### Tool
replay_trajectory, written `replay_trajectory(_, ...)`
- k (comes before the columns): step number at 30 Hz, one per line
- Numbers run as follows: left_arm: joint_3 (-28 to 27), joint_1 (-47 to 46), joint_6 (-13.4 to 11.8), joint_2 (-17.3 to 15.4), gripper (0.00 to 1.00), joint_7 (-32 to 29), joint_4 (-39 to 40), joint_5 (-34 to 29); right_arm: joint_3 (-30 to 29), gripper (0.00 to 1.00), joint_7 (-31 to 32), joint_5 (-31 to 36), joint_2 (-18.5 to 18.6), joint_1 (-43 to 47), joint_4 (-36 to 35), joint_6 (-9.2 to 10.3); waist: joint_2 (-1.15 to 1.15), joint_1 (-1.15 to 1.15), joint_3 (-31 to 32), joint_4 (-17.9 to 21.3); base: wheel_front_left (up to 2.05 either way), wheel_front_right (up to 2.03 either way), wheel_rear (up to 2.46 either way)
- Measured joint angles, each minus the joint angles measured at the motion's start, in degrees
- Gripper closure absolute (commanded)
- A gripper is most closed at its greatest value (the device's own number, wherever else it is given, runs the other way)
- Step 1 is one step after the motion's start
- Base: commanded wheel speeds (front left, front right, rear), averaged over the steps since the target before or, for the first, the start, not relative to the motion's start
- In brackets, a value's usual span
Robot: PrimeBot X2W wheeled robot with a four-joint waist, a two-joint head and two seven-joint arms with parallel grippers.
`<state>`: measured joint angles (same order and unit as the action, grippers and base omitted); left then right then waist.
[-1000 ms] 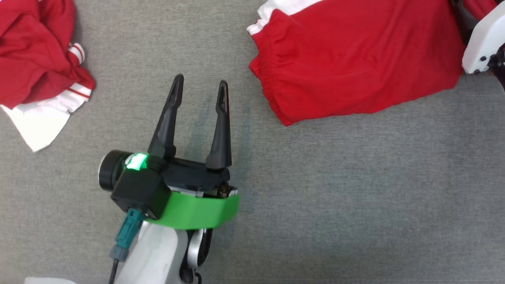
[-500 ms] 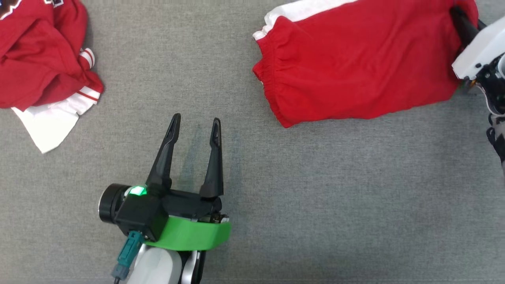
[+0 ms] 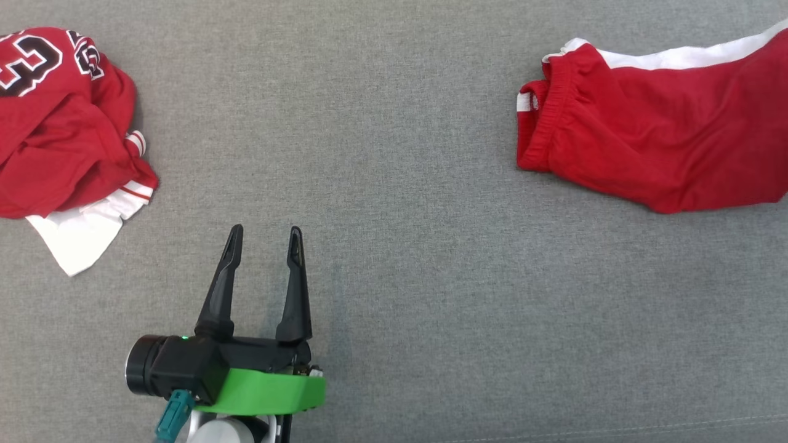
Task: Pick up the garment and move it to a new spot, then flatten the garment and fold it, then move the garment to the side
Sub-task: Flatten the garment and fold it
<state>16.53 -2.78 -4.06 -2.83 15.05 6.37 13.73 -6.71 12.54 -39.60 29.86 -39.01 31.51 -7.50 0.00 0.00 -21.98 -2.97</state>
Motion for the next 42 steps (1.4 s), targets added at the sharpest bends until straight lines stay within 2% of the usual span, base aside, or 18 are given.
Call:
replay_trajectory(6, 0.3, 0.3, 0.0, 0.0, 0.0, 0.0, -0.7, 0.3, 8.3, 1.0, 3.3, 2.2, -9.2, -0.3, -6.7, 0.01, 0.0, 0.0, 1.5, 0.4, 0.0, 0.0, 0.0)
replay_trajectory(10, 1.2, 0.1, 0.0, 0.0, 0.0, 0.0, -2.4, 0.2, 13.5, 1.0, 3.4, 6.6, -15.8, -0.7, -5.7, 0.01, 0.0, 0.0, 1.6, -0.1, 0.0, 0.0, 0.0)
replay_trajectory(14, 1.8, 0.0, 0.0, 0.0, 0.0, 0.0, -3.9, 0.0, 14.6, 1.0, 1.7, 9.0, -19.6, -1.7, -3.2, 0.01, 0.0, 0.0, 1.5, -1.1, 0.0, 0.0, 0.0)
replay_trajectory(18, 1.8, 0.1, -0.6, 0.0, 0.0, 0.0, -4.8, 0.4, 14.8, 1.0, 0.3, 11.2, -20.3, -2.0, -1.3, 0.01, 0.0, 0.0, 1.2, -2.2, 0.0, 0.0, 0.0)
replay_trajectory(19, 1.8, 0.2, -0.6, 0.0, 0.0, 0.0, -5.0, 0.4, 14.9, 0.74, -0.3, 11.4, -20.3, -2.1, -1.0, 0.01, 0.0, 0.0, 1.1, -2.4, 0.0, 0.0, 0.0)
replay_trajectory(20, 1.7, 0.3, -0.6, 0.0, 0.0, 0.0, -5.1, 0.6, 15.9, 0.0, -0.7, 11.7, -20.4, -2.3, -1.0, 0.01, 0.0, 0.0, 1.0, -2.6, 0.0, 0.0, 0.0)
replay_trajectory(25, 1.6, 0.3, -1.0, 0.0, 0.0, 0.0, -5.8, 0.9, 20.4, 0.0, -1.4, 6.6, -21.3, 0.0, -5.8, 0.01, 0.0, 0.0, 1.4, -2.3, 0.0, 0.0, 0.0)
replay_trajectory(29, 0.8, 0.1, -1.1, 0.0, 0.0, 0.0, -5.9, 1.1, 21.5, 0.0, -4.4, 4.1, -18.0, 4.0, -14.0, 0.01, 0.0, 0.0, 2.1, -1.8, 0.0, 0.0, 0.0)
replay_trajectory(34, 0.0, 0.1, -1.3, 0.0, 0.0, 0.0, -5.8, 1.4, 18.2, 0.0, -12.1, 10.8, -11.6, 9.2, -20.8, 0.01, 0.0, 0.0, 2.9, -0.8, 0.0, 0.0, 0.0)
replay_trajectory(38, -0.3, 0.3, -1.3, 0.0, 0.0, 0.0, -5.8, 1.4, 13.1, 0.0, -16.3, 16.5, -9.8, 12.5, -20.8, -0.01, 0.0, 0.0, 3.4, -0.1, 0.0, 0.0, 0.0)
replay_trajectory(39, -0.3, 0.3, -1.3, 0.0, 0.0, 0.0, -5.8, 1.4, 12.0, 0.04, -16.9, 18.1, -9.2, 12.9, -20.0, 0.0, 0.0, 0.0, 3.4, 0.0, 0.0, 0.0, 0.0)
replay_trajectory(40, -0.2, 0.2, -1.2, 0.0, 0.0, 0.0, -5.8, 1.4, 11.3, 0.51, -17.1, 19.2, -8.9, 13.0, -18.9, 0.02, 0.0, 0.0, 3.3, 0.0, 0.0, 0.0, 0.0)
replay_trajectory(42, 0.1, 0.1, -1.1, 0.0, 0.0, 0.0, -5.8, 1.4, 11.7, 0.87, -16.8, 19.9, -9.1, 13.0, -16.7, 0.02, 0.0, 0.0, 3.0, -0.2, 0.0, 0.0, 0.0)
